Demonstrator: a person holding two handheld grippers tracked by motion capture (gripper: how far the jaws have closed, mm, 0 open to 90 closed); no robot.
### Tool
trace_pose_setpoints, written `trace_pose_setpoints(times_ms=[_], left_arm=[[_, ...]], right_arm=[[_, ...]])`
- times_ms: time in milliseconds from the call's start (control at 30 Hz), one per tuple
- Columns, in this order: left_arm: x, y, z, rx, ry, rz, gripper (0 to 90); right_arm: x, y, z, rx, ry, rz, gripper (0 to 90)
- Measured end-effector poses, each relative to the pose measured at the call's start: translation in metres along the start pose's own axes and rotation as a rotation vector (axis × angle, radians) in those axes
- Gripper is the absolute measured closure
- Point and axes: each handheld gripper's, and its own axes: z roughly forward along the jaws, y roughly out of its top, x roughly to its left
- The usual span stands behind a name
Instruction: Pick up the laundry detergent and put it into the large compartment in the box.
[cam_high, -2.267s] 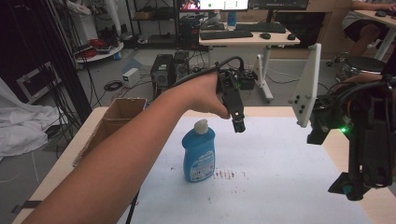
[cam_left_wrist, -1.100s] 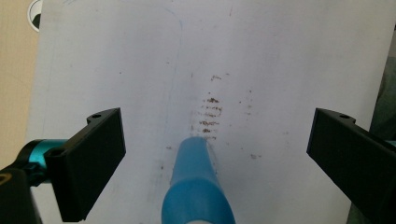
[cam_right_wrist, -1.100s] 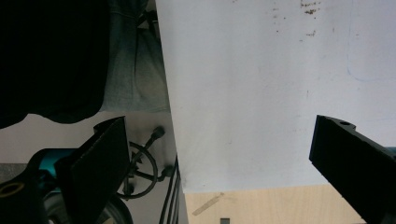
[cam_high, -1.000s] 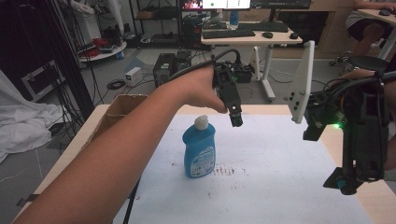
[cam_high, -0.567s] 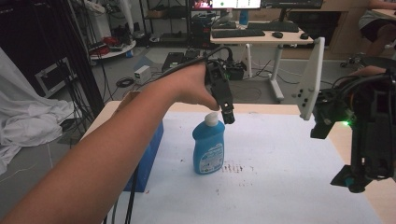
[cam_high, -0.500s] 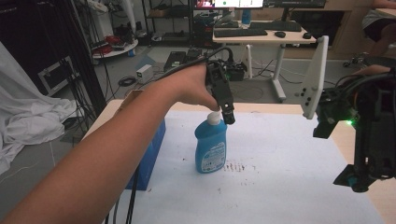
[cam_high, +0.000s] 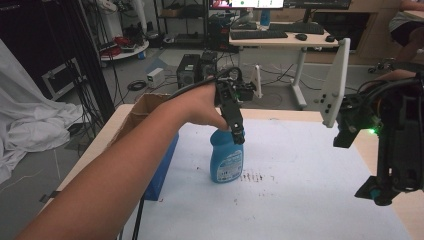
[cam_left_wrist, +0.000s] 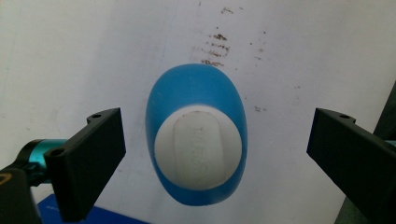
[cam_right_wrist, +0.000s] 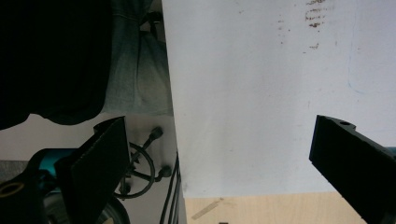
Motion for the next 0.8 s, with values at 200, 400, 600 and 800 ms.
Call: trace_pose_setpoints(times_ms=[200,400,600,800], left_arm=[[0.002,-0.006,0.013,-0.003,-0.003,-0.017,4.4],[0.002,-0.009,0.021,0.000,0.000,-0.021,4.3],[0.001,-0.007,0.026,0.011,0.011,-0.013,5.6],[0.001,-0.005,0.030,0.022,0.015,-0.009,13.0]], right_arm=[[-0.001,0.001,0.002,0.002,0.003,-0.002,4.4],[-0.003,0.003,0.003,0.002,0.005,-0.004,4.4],[-0.003,0.004,0.004,-0.001,0.007,-0.003,4.4],[-0.003,0.004,0.004,0.001,0.007,-0.001,4.4]])
